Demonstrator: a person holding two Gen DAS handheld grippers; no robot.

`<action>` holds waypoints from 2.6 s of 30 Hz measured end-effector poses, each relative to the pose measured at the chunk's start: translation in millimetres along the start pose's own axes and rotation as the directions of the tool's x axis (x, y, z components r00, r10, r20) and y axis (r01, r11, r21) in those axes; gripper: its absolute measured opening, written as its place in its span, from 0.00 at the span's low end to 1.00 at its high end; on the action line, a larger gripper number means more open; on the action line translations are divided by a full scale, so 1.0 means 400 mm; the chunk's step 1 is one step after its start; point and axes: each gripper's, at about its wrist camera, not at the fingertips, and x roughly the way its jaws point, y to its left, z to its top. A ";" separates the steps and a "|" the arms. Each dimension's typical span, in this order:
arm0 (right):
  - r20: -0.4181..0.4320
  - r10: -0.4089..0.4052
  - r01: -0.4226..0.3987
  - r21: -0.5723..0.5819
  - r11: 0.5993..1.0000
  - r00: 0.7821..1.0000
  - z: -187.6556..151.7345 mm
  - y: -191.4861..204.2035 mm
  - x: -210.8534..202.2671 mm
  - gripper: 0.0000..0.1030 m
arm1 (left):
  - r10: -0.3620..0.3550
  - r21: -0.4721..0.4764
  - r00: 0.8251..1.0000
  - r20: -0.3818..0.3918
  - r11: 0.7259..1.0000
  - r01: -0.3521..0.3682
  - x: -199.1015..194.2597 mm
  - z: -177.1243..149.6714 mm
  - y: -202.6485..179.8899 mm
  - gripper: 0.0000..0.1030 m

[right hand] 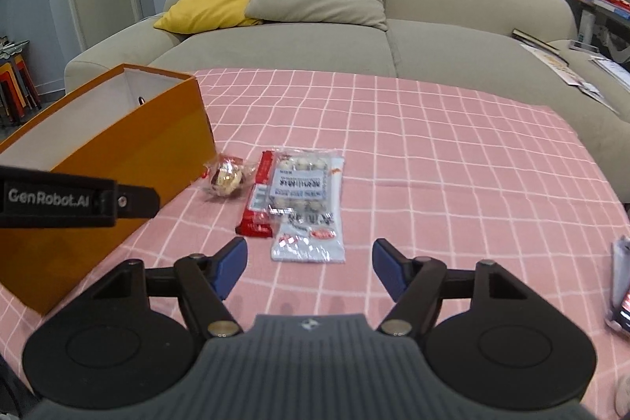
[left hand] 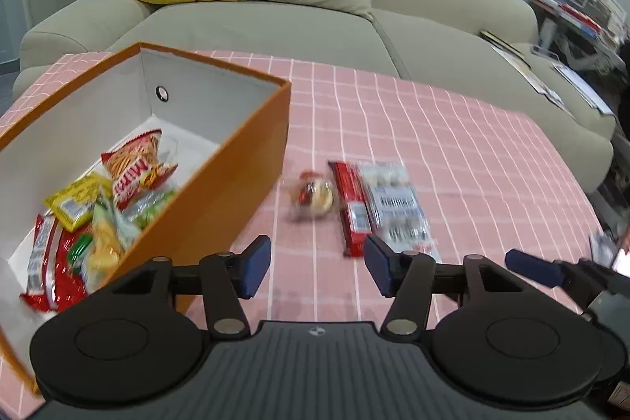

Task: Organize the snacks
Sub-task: 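Withdraw both grippers from the box toward the remaining snacks, then grasp the clear-wrapped bun with the left gripper while the right grasps the white round-snack bag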

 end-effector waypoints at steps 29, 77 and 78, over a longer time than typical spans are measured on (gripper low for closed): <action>-0.086 0.055 -0.057 -0.023 0.998 0.995 0.087 -0.017 0.273 0.56 | 0.046 -0.015 0.996 -0.081 0.999 -0.047 0.241 0.089 -0.033 0.61; -0.158 0.065 -0.077 -0.077 0.994 0.985 0.061 -0.042 0.236 0.56 | 0.053 0.020 0.977 -0.209 0.999 -0.050 0.277 0.071 -0.036 0.39; -0.161 0.066 -0.079 -0.072 0.994 0.985 0.053 -0.041 0.225 0.56 | 0.054 0.029 0.977 -0.207 0.998 -0.049 0.264 0.066 -0.038 0.39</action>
